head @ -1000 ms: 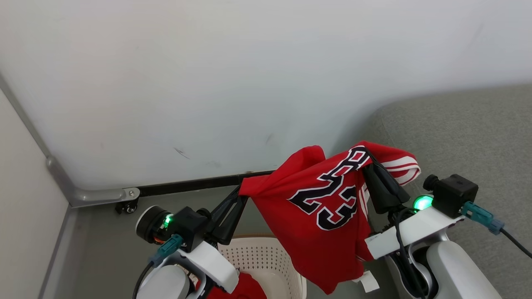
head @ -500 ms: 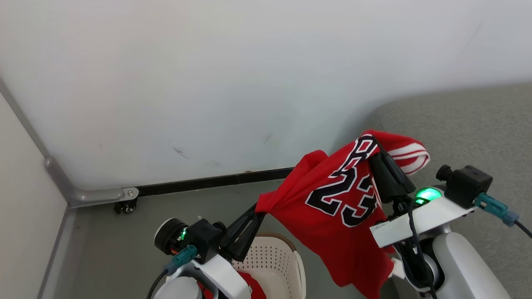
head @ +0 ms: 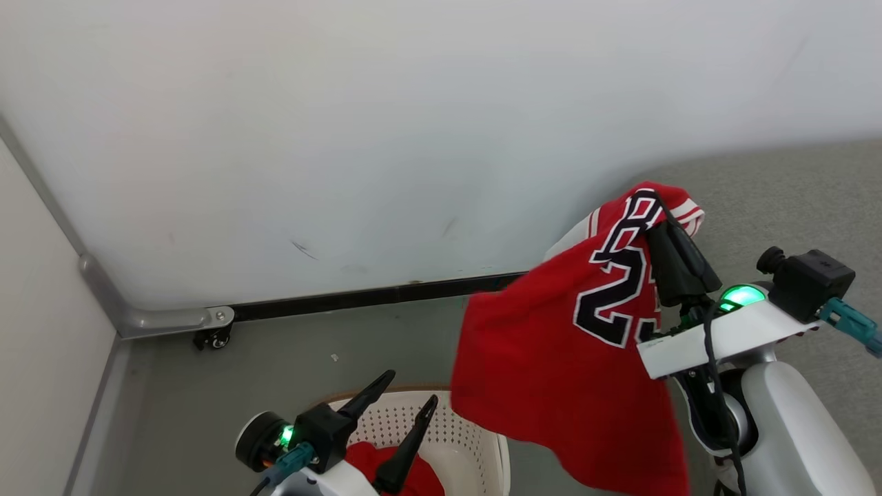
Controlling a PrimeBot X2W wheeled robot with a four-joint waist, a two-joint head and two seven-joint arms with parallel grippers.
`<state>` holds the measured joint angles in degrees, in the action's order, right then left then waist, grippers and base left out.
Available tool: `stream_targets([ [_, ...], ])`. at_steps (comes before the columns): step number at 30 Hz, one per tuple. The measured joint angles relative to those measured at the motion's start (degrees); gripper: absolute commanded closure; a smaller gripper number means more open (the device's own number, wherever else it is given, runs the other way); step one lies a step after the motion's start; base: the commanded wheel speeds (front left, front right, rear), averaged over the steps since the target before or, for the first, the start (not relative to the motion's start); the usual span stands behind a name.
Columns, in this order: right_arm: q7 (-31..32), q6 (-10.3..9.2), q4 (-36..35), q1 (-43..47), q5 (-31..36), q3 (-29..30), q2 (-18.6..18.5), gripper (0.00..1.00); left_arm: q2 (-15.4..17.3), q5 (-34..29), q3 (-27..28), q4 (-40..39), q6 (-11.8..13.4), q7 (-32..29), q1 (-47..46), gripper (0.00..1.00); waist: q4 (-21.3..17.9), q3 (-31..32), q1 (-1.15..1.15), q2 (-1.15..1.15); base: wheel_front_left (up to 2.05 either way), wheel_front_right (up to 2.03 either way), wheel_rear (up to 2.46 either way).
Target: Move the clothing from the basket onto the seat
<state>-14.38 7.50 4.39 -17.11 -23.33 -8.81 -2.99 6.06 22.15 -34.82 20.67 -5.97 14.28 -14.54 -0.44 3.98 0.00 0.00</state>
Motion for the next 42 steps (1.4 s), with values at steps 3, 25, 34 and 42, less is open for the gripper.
stream_targets([
  [3, 0.0, 0.00, 0.1, -0.8, 1.1, 0.8, 0.0, 1.00, 0.6, -0.1, 0.2, 0.5, -0.2, 0.0, 0.3, 0.00, 0.1, -0.1, 0.00, 0.00, 0.00, 0.00, 0.00],
  [25, 0.0, 0.00, -0.2, -1.2, 3.8, 4.6, 0.0, 1.00, 1.0, -3.3, 3.3, -9.2, -0.8, 0.0, 5.5, 0.00, 0.7, -0.1, 0.00, 0.00, 0.00, 0.00, 0.00],
  [34, 0.0, 0.00, -0.5, -1.0, 3.5, 6.2, 0.1, 1.00, 2.6, -7.2, 3.1, -11.7, -1.2, 0.0, 8.9, 0.00, 0.2, -0.1, 0.00, 0.00, 0.00, 0.00, 0.00],
  [42, 0.0, 0.00, -0.5, -0.8, 3.2, 6.5, 0.1, 1.00, 2.1, -7.2, 3.8, -12.5, -1.2, 0.0, 11.8, 0.00, -0.6, -0.2, 0.00, 0.00, 0.00, 0.00, 0.00],
])
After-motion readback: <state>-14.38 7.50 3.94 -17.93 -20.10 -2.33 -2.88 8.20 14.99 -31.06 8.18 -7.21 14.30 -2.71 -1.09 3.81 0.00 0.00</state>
